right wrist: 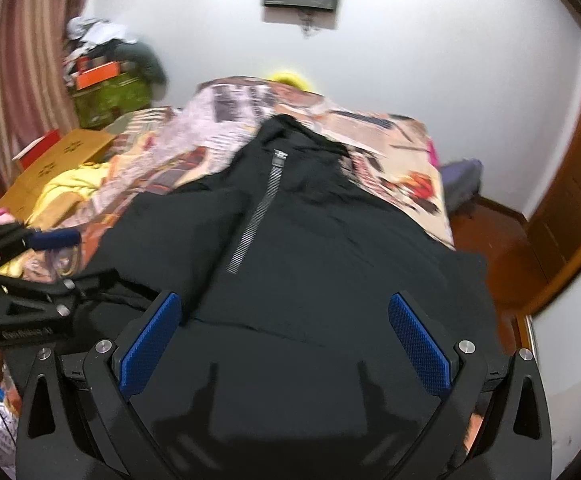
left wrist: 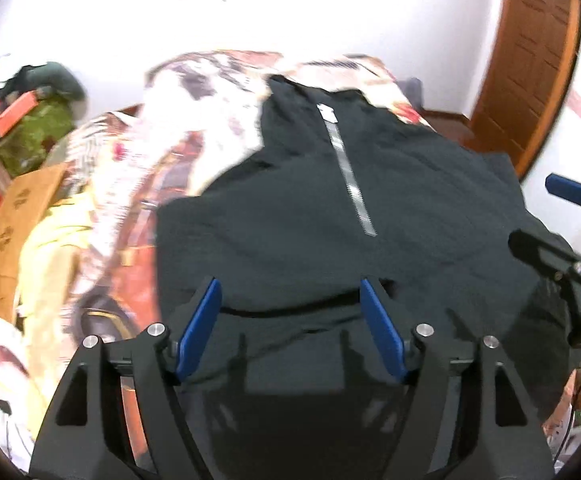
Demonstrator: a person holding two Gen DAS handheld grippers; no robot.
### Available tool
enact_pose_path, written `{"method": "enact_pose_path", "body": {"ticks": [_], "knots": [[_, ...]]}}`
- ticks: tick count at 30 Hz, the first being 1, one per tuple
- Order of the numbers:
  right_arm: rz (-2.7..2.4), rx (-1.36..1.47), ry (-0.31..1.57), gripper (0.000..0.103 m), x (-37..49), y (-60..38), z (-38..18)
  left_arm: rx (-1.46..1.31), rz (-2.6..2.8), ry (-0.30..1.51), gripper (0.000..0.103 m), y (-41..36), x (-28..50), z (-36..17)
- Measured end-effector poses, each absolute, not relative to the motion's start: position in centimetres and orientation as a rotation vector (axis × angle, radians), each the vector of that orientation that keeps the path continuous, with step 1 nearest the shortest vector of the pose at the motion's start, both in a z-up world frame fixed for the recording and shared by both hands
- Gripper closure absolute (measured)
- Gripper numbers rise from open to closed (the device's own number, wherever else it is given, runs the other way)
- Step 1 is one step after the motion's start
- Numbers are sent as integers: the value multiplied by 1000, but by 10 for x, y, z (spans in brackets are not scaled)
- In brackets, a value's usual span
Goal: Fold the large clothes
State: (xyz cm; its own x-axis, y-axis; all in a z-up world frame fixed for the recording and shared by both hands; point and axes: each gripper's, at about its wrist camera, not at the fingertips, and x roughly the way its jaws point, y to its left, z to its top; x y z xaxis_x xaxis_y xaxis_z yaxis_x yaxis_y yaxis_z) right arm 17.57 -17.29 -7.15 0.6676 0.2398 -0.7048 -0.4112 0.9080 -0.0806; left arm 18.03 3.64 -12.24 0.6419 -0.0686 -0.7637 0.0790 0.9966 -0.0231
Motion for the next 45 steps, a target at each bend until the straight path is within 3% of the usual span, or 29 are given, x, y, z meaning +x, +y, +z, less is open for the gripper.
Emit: {"method": "enact_pose_path", "body": {"ticks": [15, 21, 24, 29, 34, 45], "knots": [[665, -508, 905, 1, 209, -24, -131, -62, 181, 856, 31, 169, 163, -134], [694, -583, 989, 7, 219, 17, -162, -89, 200, 874, 31, 187, 161, -150], [673, -620, 1024, 17, 224, 29, -177, -95, 201, 884, 31, 191, 163, -156], [634, -657, 1027, 53, 229, 33, -190, -108, 190, 895, 31, 193, 165, -164], [641, -561, 1006, 78, 228, 18, -173, -95, 184, 898, 31, 187, 166, -165], [587, -314, 812, 84, 230, -48, -78, -67, 156, 839, 31, 162, 166, -136]]}}
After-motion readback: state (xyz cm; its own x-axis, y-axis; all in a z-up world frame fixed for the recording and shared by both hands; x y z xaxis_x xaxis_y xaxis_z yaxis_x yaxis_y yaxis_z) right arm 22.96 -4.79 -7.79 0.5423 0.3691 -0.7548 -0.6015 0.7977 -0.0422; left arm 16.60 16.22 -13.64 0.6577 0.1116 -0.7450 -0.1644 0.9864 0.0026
